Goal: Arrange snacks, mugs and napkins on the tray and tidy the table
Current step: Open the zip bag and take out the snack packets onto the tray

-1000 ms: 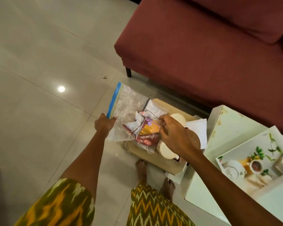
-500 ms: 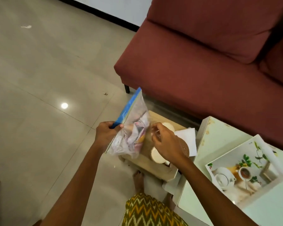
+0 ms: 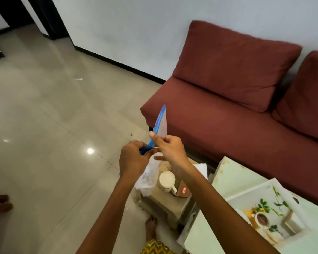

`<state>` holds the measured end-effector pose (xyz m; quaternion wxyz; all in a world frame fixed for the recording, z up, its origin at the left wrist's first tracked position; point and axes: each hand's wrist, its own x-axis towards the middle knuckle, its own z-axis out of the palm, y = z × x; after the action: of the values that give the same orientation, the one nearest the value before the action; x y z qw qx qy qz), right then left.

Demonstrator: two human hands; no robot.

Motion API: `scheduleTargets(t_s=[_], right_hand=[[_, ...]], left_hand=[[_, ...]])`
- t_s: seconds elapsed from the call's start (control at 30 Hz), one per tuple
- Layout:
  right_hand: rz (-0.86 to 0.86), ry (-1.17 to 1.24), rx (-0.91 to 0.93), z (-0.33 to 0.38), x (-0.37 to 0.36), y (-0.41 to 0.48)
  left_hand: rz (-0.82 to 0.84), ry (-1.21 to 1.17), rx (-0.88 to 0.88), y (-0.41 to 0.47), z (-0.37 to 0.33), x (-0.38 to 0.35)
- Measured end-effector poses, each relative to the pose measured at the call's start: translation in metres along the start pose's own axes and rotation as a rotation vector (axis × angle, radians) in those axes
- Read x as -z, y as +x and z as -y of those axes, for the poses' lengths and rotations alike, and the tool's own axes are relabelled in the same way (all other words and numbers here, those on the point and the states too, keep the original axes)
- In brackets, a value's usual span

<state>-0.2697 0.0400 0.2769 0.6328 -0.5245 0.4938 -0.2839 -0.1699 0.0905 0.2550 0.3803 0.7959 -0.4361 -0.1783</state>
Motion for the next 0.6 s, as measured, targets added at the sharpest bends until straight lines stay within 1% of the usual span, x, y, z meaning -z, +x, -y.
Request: scheduleTargets(t_s=[0.07, 0.17, 0.23, 0.3, 0.37, 0.47, 0.5, 0.53, 0.6], right_hand=[[-0.024, -0.013, 0.004, 0.006, 0.007, -0.020], [-0.064, -0.073, -0.005, 0.004, 0.023, -0.045], [-0.066, -0.045, -0.045, -0.001, 0.037, -0.059], [-0.058, 0.026, -0.077, -0.005, 0.053, -0.072], [-0.063, 0.085, -0.099, -0.008, 0.067, -0.085], [-0.024, 0.126, -0.073, -0.016, 0.086, -0.103], [-0.003, 0.110, -0.051, -0.018, 0.090, -0.108], [0.014, 0.084, -0.022, -0.020, 0.093, -0.113], [0.041, 0.055, 0.036, -0.021, 0.097, -0.119]], left_hand=[[-0.036, 0.063, -0.033, -0.026, -0.014, -0.002], [-0.040, 0.125, -0.097, -0.060, -0.028, -0.009], [-0.018, 0.142, -0.133, -0.078, -0.035, -0.012], [0.045, 0.083, -0.144, -0.092, -0.042, -0.014], [0.183, -0.092, -0.070, -0.100, -0.051, -0.014], [0.410, -0.484, 0.213, -0.101, -0.070, -0.010], [0.451, -0.530, 0.261, -0.100, -0.075, -0.009], [0.464, -0.508, 0.261, -0.099, -0.079, -0.009], [0.396, -0.368, 0.167, -0.101, -0.086, -0.010]])
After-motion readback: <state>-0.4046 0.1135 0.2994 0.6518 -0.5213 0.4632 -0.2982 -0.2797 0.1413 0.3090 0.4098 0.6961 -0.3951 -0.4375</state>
